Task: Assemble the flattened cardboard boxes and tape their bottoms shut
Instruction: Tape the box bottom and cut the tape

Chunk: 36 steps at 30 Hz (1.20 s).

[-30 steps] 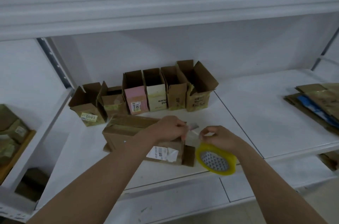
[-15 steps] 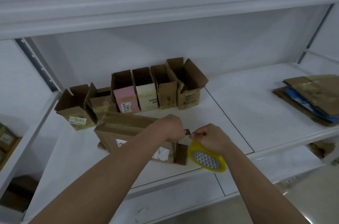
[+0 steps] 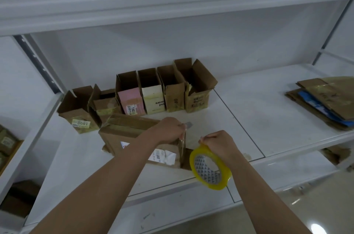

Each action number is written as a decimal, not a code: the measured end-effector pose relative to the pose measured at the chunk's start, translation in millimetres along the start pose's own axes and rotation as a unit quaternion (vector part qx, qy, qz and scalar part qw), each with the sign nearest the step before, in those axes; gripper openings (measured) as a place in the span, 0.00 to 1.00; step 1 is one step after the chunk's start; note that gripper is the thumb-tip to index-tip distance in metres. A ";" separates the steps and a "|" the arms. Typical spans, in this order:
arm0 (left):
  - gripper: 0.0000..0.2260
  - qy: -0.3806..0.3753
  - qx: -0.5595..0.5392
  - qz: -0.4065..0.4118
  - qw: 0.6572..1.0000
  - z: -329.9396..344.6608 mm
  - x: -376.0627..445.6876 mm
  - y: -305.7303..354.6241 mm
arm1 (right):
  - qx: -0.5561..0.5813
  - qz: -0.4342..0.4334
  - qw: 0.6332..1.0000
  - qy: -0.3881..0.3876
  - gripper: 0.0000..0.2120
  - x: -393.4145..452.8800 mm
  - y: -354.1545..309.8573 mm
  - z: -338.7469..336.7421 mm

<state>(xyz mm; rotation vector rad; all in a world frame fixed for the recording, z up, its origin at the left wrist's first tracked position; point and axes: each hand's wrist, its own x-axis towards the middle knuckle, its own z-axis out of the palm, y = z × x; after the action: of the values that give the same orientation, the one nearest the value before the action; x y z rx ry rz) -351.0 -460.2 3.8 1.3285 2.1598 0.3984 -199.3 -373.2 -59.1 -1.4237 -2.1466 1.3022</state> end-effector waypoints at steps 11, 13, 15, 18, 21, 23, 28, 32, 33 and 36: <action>0.20 -0.038 0.236 0.000 0.971 18.4 4.6 19.2 | -0.131 -0.019 0.990 0.052 0.12 -8.8 -9.0 -3.5; 0.19 -0.028 0.233 0.013 0.972 16.7 1.2 17.9 | -0.117 -0.009 0.992 0.054 0.11 -9.6 -6.3 -6.4; 0.17 -0.034 0.112 0.053 0.992 8.5 -2.6 7.4 | -0.096 0.009 0.994 0.056 0.11 -9.9 1.1 -10.6; 0.16 0.005 -0.202 0.045 0.978 -1.8 -9.3 -17.1 | -0.081 0.028 0.995 0.051 0.12 -10.3 14.7 -15.1; 0.15 0.109 -0.334 -0.002 0.936 5.9 -1.8 -34.7 | -0.065 0.035 0.995 0.061 0.12 -9.6 17.3 -16.8; 0.12 0.155 -0.237 -0.003 0.959 13.5 4.4 -32.2 | -0.073 0.032 0.995 0.064 0.12 -9.5 15.6 -15.7; 0.15 0.191 0.084 0.004 0.978 45.1 8.3 -7.8 | -0.089 0.029 0.994 0.058 0.12 -13.1 11.0 -13.4; 0.20 0.222 0.206 -0.039 0.952 60.2 12.3 4.2 | -0.084 0.024 0.995 0.055 0.12 -18.1 10.3 -14.5; 0.20 0.223 0.210 -0.037 0.951 61.2 13.8 3.9 | -0.082 0.023 0.995 0.055 0.11 -19.1 10.6 -15.0; 0.17 0.224 0.183 -0.012 0.957 59.9 11.0 -0.3 | -0.074 0.017 0.996 0.051 0.11 -22.4 10.6 -16.1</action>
<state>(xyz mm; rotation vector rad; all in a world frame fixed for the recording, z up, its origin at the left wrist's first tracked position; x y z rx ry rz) -318.8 -453.1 -47.4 1.5186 2.7287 0.3224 -171.9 -382.1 -52.6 -1.5545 -2.1982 1.0758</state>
